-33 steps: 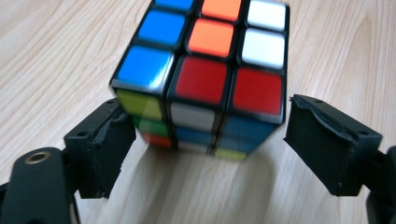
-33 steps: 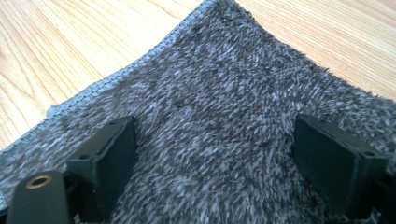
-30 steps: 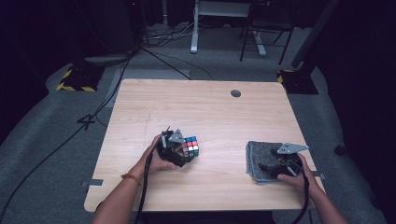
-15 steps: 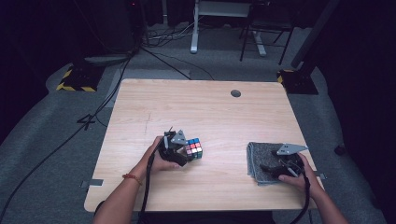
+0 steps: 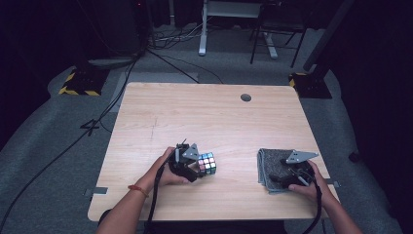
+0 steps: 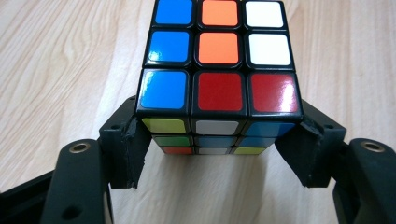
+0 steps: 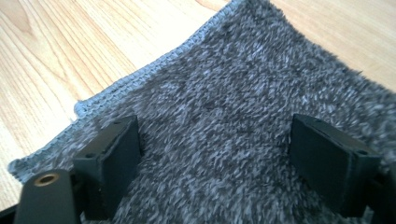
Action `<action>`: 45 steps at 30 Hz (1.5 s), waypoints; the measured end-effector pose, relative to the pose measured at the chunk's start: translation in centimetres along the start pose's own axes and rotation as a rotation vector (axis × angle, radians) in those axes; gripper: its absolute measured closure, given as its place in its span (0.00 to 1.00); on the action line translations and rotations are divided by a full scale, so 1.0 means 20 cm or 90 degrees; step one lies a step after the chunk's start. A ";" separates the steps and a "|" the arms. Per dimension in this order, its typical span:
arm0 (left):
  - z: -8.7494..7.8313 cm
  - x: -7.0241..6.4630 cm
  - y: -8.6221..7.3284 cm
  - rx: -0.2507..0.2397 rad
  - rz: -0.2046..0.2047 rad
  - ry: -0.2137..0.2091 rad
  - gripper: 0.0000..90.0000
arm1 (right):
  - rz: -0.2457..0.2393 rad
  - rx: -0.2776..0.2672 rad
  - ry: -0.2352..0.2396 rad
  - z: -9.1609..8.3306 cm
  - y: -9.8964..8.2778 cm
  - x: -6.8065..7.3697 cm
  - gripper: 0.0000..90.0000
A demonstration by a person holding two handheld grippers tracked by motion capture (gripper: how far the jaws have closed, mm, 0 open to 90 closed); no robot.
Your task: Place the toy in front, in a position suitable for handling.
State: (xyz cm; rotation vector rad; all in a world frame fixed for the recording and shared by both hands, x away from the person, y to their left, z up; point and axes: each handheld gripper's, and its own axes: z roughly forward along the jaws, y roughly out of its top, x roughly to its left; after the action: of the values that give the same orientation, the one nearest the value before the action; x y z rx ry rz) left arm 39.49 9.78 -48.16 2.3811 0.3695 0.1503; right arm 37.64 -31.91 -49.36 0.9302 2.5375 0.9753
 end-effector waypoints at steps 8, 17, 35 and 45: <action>0.01 -0.02 0.02 -0.027 -0.022 0.000 0.19 | -0.016 0.008 0.025 0.01 0.02 0.07 0.30; 0.06 0.01 0.01 -0.014 -0.036 -0.003 0.17 | -0.042 0.013 0.039 0.04 0.06 0.14 0.26; 0.11 -0.02 0.01 0.003 -0.023 -0.007 0.36 | -0.052 0.000 0.060 0.04 0.08 0.15 0.69; 0.10 -0.03 0.01 0.006 -0.025 -0.003 0.37 | -0.065 -0.017 0.050 0.03 0.07 0.13 0.85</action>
State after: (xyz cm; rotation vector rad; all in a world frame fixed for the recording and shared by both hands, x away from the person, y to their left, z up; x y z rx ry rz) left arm 39.50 8.10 -49.49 2.3815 0.4146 0.1242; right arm 36.53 -29.04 -48.80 0.7617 2.6016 1.0310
